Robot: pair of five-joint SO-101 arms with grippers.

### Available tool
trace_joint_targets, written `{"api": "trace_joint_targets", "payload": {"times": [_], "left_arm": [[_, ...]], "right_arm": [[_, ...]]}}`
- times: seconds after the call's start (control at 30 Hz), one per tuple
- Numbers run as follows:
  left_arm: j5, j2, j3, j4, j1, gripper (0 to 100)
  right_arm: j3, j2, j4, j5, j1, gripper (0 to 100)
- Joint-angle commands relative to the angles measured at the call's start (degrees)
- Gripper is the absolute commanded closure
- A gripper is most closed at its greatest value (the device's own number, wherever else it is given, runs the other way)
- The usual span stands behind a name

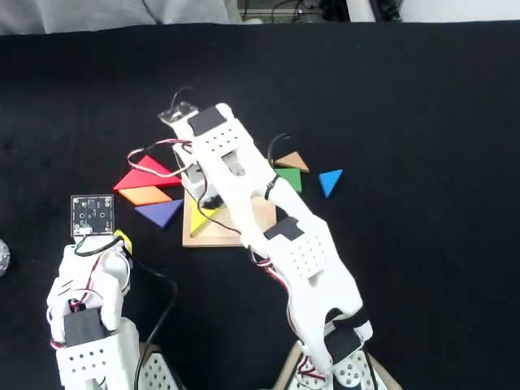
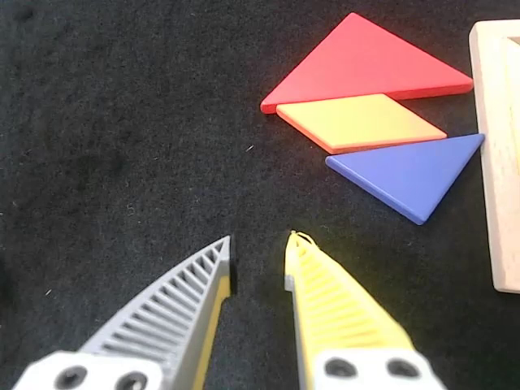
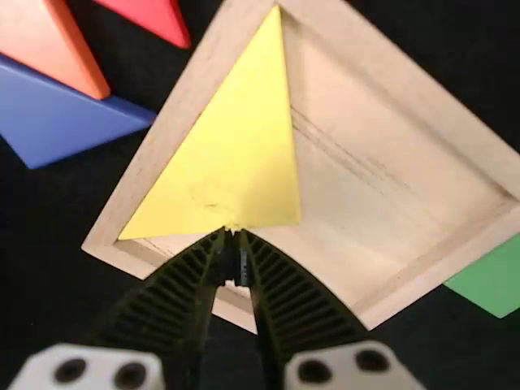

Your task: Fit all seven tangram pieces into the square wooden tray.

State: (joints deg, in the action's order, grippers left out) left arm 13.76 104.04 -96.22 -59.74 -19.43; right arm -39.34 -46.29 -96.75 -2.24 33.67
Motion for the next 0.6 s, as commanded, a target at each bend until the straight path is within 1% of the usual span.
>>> {"api": "trace_joint_targets", "payload": {"times": [0.0,0.07,0.13,0.3,0.43,0.57], "left_arm": [[0.4,0.1,-1.2,0.9,0.0,88],[0.4,0.1,-1.2,0.9,0.0,88],[0.4,0.1,-1.2,0.9,0.0,88],[0.4,0.1,-1.2,1.3,-0.5,88],[0.4,0.2,-1.2,1.4,-0.5,88],[0.4,0.3,-1.2,2.9,-0.5,88]], "right_arm": [[-2.5,1.1,-1.3,0.8,0.3,98.8],[-3.8,1.5,-4.2,0.5,-0.7,98.8],[-4.4,4.4,-4.6,0.8,-3.2,98.8],[-2.9,21.0,-4.4,0.9,-12.7,98.8],[5.0,35.4,-4.2,-0.2,-16.4,98.8],[18.8,46.2,-4.0,-4.7,-19.5,98.7]]}}
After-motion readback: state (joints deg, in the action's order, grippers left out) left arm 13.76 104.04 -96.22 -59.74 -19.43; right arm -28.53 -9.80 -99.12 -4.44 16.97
